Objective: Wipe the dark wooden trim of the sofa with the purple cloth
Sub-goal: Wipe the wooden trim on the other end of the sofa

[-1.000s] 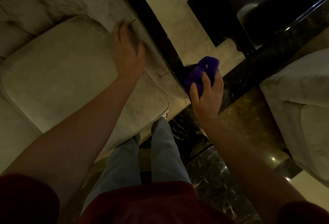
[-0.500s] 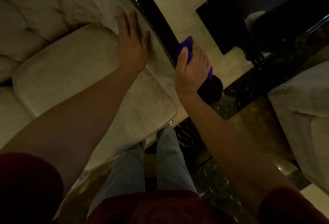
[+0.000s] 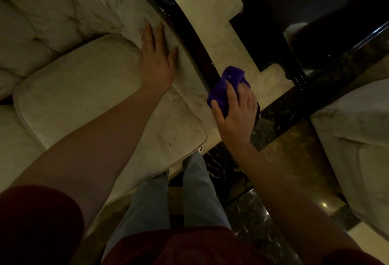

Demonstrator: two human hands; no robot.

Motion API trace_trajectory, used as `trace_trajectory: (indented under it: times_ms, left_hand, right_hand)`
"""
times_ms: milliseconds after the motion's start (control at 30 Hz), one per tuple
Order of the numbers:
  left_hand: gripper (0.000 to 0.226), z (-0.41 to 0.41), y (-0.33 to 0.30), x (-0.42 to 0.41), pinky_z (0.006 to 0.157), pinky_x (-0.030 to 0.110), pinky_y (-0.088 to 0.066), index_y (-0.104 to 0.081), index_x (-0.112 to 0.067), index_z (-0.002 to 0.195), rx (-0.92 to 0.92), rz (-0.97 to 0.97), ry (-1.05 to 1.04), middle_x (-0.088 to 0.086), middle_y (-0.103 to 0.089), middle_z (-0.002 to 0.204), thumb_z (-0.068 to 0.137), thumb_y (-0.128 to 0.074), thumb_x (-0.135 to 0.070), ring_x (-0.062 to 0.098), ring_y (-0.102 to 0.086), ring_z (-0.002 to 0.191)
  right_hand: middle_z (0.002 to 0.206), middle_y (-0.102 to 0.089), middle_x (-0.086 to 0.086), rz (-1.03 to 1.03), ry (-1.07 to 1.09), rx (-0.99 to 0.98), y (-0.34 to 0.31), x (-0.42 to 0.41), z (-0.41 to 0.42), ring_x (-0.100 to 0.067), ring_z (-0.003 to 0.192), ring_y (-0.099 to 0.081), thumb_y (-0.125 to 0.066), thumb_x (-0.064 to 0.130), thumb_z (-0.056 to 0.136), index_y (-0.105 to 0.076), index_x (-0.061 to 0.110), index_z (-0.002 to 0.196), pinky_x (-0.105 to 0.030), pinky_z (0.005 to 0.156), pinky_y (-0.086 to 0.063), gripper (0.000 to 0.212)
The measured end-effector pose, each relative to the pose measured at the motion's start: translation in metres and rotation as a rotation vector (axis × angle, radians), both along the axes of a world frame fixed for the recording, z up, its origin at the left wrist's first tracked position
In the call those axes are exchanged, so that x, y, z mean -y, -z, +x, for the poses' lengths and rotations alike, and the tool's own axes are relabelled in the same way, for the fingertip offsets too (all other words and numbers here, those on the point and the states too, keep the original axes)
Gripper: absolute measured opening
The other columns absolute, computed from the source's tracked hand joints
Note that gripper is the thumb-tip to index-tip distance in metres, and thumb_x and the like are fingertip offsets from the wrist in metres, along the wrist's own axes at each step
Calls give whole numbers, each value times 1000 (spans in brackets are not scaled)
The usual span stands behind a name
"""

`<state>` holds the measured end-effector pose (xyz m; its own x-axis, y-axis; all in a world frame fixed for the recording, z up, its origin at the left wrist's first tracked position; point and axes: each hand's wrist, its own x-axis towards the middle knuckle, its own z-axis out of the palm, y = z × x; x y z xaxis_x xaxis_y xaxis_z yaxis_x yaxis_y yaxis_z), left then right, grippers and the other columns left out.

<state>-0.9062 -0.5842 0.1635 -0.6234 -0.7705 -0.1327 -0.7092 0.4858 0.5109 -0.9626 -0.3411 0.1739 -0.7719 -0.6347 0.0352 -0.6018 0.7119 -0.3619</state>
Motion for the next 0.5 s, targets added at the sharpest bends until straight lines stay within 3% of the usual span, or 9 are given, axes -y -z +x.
trace_trajectory:
  times_ms: [133,267,500]
  left_hand:
    - [65,1,4,4,124,45,-26,-32,-5,157,-68,20,-30,26,-23,164,104,-46,-40,39,-23,154]
    - [65,7,5,18,119,40,-33,-39,-7,154,-135,79,29,25,-28,162,101,-55,-42,36,-33,149]
    - [75,27,8,43,119,32,-27,-30,-5,158,-168,177,224,26,-18,165,93,-66,-7,37,-26,152]
  right_hand:
    - [143,-57,-13,-118,181,63,-3,46,10,-34,137,-47,-40,48,103,-50,17,146,-58,117,-31,54]
    - [136,-59,-17,-134,193,83,-11,84,-4,-35,125,-54,-40,52,100,-55,12,142,-51,107,-40,60]
    - [136,-63,-15,-105,125,-49,-37,165,-23,-33,123,-59,-54,57,98,-59,12,141,-49,101,-48,62]
